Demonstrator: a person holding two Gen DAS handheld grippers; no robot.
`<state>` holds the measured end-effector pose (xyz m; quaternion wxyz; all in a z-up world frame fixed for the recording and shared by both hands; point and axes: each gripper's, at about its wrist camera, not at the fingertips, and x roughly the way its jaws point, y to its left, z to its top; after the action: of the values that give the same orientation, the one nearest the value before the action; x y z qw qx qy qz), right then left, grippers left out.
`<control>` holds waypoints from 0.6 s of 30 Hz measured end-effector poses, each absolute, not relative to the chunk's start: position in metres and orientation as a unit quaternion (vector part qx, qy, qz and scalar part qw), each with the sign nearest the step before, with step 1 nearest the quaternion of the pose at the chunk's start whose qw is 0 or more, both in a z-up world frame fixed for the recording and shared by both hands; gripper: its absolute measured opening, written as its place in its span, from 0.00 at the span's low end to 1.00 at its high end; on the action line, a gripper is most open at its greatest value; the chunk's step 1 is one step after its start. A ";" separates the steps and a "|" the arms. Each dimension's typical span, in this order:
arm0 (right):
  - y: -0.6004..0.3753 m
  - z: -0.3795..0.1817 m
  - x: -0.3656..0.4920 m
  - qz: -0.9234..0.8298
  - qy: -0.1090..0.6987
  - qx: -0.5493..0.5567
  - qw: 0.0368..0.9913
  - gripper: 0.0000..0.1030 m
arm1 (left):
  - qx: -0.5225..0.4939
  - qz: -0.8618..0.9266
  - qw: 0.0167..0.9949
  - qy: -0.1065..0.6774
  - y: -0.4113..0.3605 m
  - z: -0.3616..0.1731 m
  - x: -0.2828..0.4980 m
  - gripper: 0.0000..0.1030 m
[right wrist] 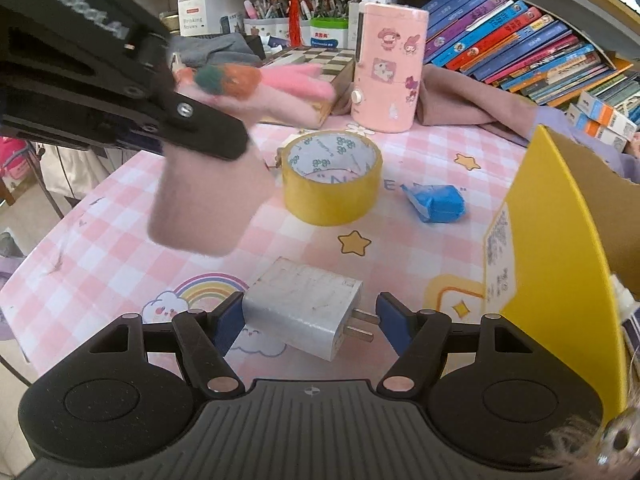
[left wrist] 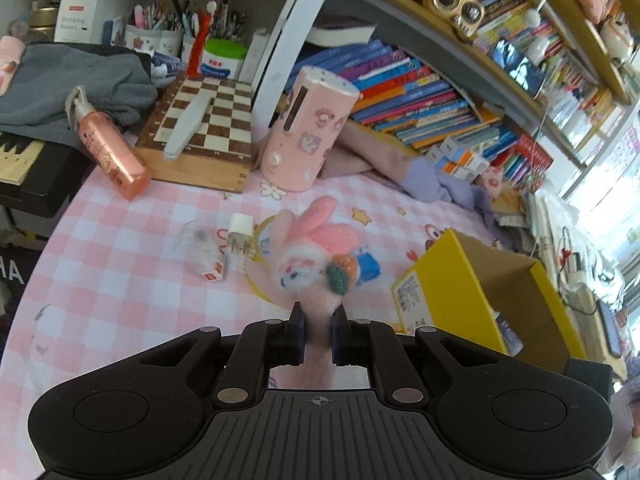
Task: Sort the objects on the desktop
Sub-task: 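Carry the glove and charger plug with both tools over the yellow box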
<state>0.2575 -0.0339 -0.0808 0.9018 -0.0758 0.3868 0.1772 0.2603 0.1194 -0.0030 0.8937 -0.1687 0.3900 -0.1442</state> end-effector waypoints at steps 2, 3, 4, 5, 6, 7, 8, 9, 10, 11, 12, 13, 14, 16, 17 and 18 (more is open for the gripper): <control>-0.035 -0.075 0.253 0.176 0.383 -0.074 0.904 0.66 | -0.173 -0.144 0.896 0.383 0.123 0.002 0.253 0.10; -0.035 -0.073 0.250 0.176 0.382 -0.072 0.904 0.66 | -0.176 -0.144 0.897 0.379 0.125 0.004 0.249 0.10; -0.035 -0.070 0.248 0.177 0.379 -0.071 0.906 0.66 | -0.178 -0.144 0.898 0.375 0.127 0.006 0.246 0.10; -0.035 -0.066 0.245 0.177 0.376 -0.070 0.907 0.66 | -0.180 -0.144 0.899 0.373 0.129 0.008 0.242 0.10; -0.036 -0.063 0.243 0.177 0.374 -0.069 0.908 0.66 | -0.183 -0.144 0.900 0.370 0.130 0.009 0.239 0.10; -0.036 -0.059 0.241 0.177 0.370 -0.069 0.909 0.66 | -0.185 -0.145 0.900 0.367 0.132 0.011 0.235 0.10; -0.036 -0.055 0.238 0.176 0.366 -0.069 0.911 0.66 | -0.188 -0.146 0.901 0.363 0.133 0.012 0.232 0.10; -0.036 -0.051 0.235 0.176 0.362 -0.068 0.913 0.66 | -0.190 -0.147 0.901 0.360 0.134 0.014 0.228 0.10; -0.037 -0.048 0.233 0.175 0.359 -0.067 0.914 0.66 | -0.194 -0.149 0.902 0.356 0.135 0.016 0.224 0.10; -0.038 -0.044 0.230 0.175 0.356 -0.064 0.916 0.66 | -0.197 -0.150 0.902 0.352 0.135 0.017 0.220 0.10; -0.039 -0.040 0.227 0.175 0.354 -0.061 0.917 0.66 | -0.202 -0.152 0.903 0.348 0.136 0.019 0.215 0.10; -0.040 -0.036 0.223 0.174 0.352 -0.059 0.918 0.66 | -0.206 -0.154 0.903 0.345 0.136 0.021 0.211 0.10; -0.041 -0.033 0.219 0.174 0.351 -0.057 0.918 0.66 | -0.210 -0.157 0.902 0.342 0.137 0.022 0.206 0.10; -0.043 -0.027 0.209 0.173 0.346 -0.056 0.921 0.66 | -0.219 -0.161 0.902 0.337 0.138 0.025 0.195 0.10; -0.045 -0.024 0.204 0.173 0.344 -0.055 0.921 0.66 | -0.221 -0.163 0.902 0.334 0.138 0.026 0.190 0.10; -0.046 -0.021 0.199 0.173 0.342 -0.054 0.922 0.66 | -0.221 -0.165 0.902 0.332 0.138 0.028 0.185 0.10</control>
<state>0.1986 -0.0461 -0.0211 0.9222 -0.0541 0.3416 0.1729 0.1846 0.1379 0.0278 0.9018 -0.2214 0.3322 -0.1654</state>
